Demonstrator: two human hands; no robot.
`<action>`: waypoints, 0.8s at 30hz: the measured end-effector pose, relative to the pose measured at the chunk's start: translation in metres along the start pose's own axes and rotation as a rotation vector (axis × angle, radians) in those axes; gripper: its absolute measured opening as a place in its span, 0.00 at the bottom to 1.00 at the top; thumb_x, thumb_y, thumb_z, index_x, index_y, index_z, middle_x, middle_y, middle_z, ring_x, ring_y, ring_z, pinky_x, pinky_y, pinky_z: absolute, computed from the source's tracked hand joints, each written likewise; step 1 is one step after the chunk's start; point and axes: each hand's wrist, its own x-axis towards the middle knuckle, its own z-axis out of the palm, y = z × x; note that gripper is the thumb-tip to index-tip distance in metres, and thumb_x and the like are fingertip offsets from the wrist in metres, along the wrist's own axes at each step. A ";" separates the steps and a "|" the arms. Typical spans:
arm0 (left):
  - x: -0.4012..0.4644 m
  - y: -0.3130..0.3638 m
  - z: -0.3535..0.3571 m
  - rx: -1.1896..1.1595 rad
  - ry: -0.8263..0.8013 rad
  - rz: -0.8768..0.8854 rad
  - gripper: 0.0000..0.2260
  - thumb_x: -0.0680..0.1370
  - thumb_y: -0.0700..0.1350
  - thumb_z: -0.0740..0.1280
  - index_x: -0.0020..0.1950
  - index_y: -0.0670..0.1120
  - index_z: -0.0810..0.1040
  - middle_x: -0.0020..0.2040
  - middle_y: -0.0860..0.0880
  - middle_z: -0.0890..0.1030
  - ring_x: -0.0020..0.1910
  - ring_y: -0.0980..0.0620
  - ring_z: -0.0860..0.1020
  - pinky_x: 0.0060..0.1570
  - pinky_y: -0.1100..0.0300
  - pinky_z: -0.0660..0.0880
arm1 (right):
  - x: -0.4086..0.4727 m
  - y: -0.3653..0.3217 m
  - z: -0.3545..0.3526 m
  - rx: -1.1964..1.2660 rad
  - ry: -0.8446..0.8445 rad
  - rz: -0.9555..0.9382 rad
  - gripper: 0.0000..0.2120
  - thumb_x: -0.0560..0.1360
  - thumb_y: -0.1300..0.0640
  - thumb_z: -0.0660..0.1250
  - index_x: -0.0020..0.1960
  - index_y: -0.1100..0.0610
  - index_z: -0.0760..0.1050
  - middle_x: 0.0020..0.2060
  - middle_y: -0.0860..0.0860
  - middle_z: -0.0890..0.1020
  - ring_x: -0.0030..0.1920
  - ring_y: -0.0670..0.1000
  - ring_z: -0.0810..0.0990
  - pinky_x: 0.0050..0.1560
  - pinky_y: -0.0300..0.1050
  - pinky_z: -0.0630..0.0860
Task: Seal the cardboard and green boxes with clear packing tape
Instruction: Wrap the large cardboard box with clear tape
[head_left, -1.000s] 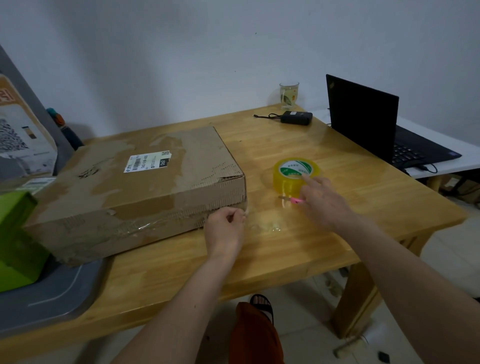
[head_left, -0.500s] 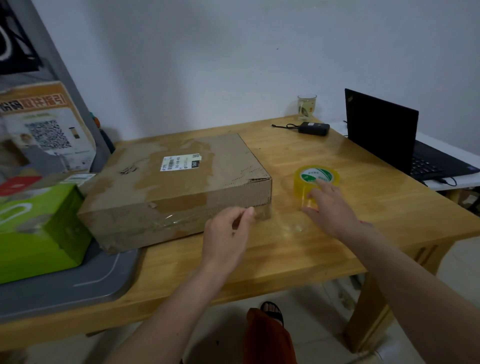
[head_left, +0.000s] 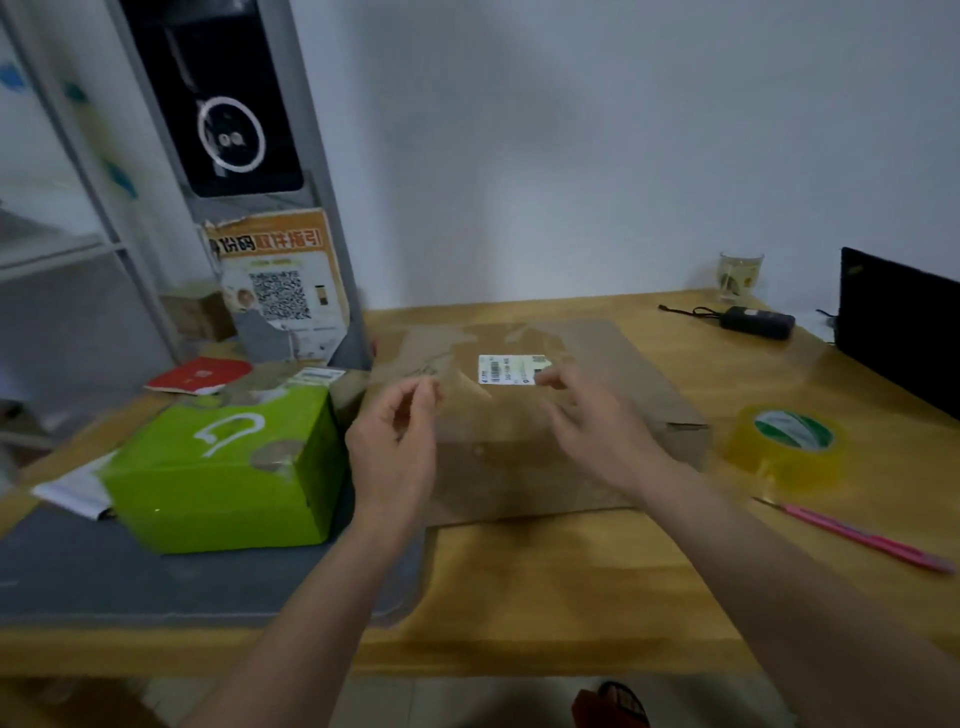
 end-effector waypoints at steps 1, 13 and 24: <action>0.012 -0.006 -0.006 -0.016 0.060 -0.038 0.07 0.81 0.42 0.64 0.52 0.50 0.81 0.47 0.53 0.83 0.49 0.57 0.80 0.50 0.62 0.77 | 0.008 -0.009 0.008 -0.019 -0.060 -0.019 0.16 0.81 0.53 0.60 0.68 0.52 0.69 0.65 0.50 0.74 0.64 0.51 0.73 0.62 0.48 0.72; 0.098 -0.031 0.002 0.097 0.109 -0.245 0.23 0.77 0.33 0.63 0.72 0.42 0.66 0.68 0.44 0.69 0.59 0.55 0.69 0.53 0.71 0.63 | 0.126 -0.034 0.084 -0.106 -0.333 0.042 0.17 0.79 0.61 0.56 0.62 0.53 0.78 0.64 0.56 0.76 0.67 0.58 0.68 0.68 0.49 0.66; 0.121 -0.050 0.013 0.128 -0.174 -0.222 0.41 0.73 0.25 0.60 0.80 0.52 0.52 0.76 0.52 0.58 0.74 0.55 0.62 0.70 0.51 0.68 | 0.146 -0.034 0.094 0.200 -0.193 0.168 0.14 0.77 0.68 0.59 0.53 0.59 0.81 0.61 0.55 0.78 0.63 0.54 0.74 0.64 0.41 0.67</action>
